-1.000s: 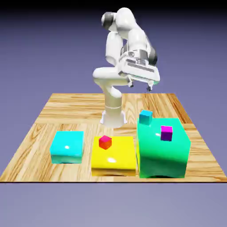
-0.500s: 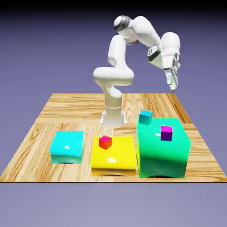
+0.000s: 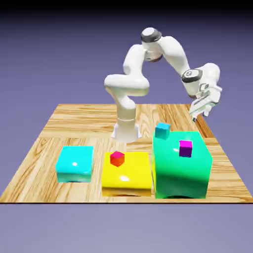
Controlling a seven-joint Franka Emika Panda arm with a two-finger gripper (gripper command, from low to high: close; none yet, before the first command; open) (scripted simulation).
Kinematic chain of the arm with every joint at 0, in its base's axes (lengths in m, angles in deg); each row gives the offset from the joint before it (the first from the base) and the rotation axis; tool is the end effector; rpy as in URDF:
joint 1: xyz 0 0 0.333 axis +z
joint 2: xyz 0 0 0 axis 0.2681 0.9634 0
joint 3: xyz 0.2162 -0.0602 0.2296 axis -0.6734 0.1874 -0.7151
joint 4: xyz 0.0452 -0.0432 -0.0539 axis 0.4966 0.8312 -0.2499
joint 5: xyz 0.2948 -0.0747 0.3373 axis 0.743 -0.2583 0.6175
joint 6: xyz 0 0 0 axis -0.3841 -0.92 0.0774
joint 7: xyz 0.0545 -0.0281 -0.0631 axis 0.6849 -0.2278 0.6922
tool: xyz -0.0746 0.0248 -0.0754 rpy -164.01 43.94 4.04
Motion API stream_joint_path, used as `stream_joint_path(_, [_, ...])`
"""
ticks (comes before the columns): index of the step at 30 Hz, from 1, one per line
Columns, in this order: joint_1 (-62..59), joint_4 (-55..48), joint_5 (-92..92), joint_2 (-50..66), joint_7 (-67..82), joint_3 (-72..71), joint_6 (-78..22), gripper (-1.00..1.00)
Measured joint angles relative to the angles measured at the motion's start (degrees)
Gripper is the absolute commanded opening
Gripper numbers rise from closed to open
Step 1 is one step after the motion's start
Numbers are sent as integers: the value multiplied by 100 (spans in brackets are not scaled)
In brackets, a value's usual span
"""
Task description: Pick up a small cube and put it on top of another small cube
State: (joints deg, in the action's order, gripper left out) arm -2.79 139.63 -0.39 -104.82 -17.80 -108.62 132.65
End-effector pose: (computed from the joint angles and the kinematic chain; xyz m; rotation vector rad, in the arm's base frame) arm 0.2632 0.3979 0.2823 2.0007 1.1329 0.5942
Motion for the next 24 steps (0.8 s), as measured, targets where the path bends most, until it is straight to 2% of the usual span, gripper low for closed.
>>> stream_joint_path(14, [-648,-401,386,-910,1469,-2907,-1181,0])
stream_joint_path(16, [-825,-237,296,-977,1259,-3322,-1341,0])
stream_joint_path(18, [-859,-194,270,-982,1192,-3386,-1365,0])
stream_joint_path(21, [-1382,-61,537,-1283,1185,-3895,-619,0])
stream_joint_path(22, [-1499,-31,597,-1351,1183,-4009,-450,-100])
stream_joint_path(24, [-1500,-31,601,-1351,1186,-4010,-452,-100])
